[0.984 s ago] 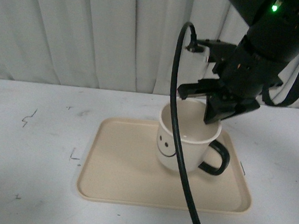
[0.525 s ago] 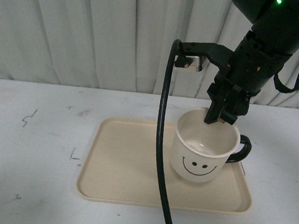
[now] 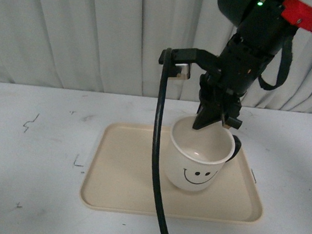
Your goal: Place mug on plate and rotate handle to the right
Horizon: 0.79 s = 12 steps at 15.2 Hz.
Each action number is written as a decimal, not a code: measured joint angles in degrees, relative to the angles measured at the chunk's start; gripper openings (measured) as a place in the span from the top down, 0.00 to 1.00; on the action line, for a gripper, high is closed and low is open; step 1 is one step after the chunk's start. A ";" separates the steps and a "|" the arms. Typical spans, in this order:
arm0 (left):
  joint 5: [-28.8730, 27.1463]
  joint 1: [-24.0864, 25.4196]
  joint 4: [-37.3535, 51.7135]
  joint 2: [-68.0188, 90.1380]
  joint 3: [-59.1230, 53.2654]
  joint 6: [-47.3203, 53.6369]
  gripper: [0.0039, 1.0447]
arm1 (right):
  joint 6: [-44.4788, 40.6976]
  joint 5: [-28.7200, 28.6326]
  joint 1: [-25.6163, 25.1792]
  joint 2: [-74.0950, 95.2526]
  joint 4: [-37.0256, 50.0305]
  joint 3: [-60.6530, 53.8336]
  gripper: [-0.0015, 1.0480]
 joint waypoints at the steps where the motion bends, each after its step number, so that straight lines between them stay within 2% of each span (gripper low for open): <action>1: 0.00 0.00 0.00 0.00 0.00 0.00 0.06 | -0.35 -0.04 0.48 1.70 -0.11 1.42 0.97; 5: 0.00 0.00 0.00 0.00 0.00 0.00 0.06 | -0.39 -0.37 2.25 4.96 -3.98 5.88 0.97; 6: 0.00 0.00 0.00 0.00 0.00 0.00 0.06 | -0.96 2.47 2.49 5.20 -4.74 5.90 0.97; 12: 0.00 0.00 0.00 0.00 0.00 0.00 0.06 | 1.92 3.52 3.21 5.92 -1.84 3.34 0.97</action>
